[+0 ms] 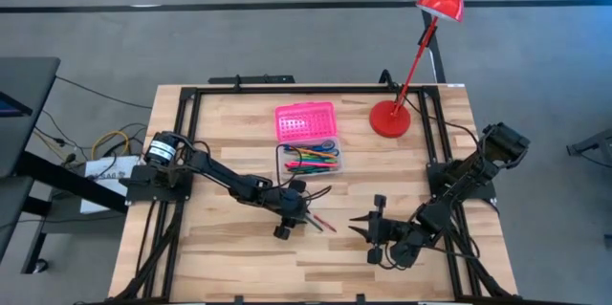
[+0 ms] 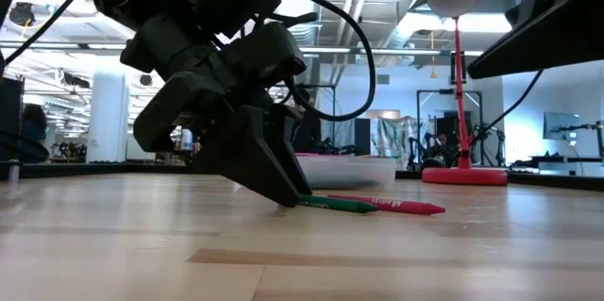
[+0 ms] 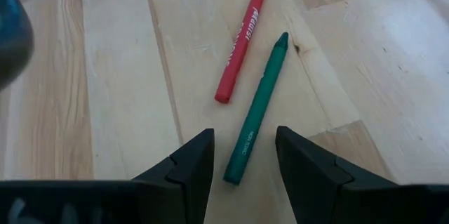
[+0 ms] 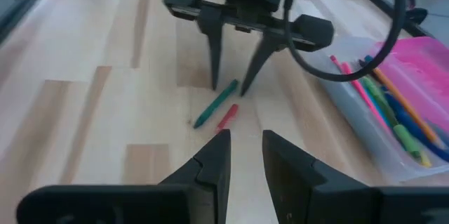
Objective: Pick & place school supplies into a supply box
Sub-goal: Put the green crayon into the pink supply box
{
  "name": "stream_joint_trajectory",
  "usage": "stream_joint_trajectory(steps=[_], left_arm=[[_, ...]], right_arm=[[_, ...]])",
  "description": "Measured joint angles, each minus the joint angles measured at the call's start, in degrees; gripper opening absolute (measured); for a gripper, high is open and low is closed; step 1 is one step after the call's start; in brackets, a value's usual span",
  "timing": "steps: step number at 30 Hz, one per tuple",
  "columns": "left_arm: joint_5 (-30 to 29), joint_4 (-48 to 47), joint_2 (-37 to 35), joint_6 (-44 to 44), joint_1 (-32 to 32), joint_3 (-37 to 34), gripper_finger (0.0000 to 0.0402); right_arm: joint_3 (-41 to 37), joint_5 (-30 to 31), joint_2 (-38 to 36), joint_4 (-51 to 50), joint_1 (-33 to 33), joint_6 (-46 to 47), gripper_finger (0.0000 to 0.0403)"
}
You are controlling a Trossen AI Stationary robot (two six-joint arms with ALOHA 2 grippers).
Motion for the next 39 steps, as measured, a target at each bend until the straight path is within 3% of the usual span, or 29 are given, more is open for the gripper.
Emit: stream_joint_trajectory(steps=[16,32,39], left_arm=[[-0.06,-0.56,0.04,-2.35,0.0,-0.11,0.0146],[0.14,-4.96,-0.02,-5.77,0.02,-0.05,0.0036],[1.24,-8.04,-0.38,-8.17,-0.57,0.17,0.0016]], right_arm=[[0.0,-3.26,0.0,-0.2,-4.37,-2.5,0.0075],[0.0,-4.84,0.0,-0.16,-4.34,-2.48,0.0075],[0.0,-4.87,0.0,-0.14,-4.34,-2.48,0.0075]])
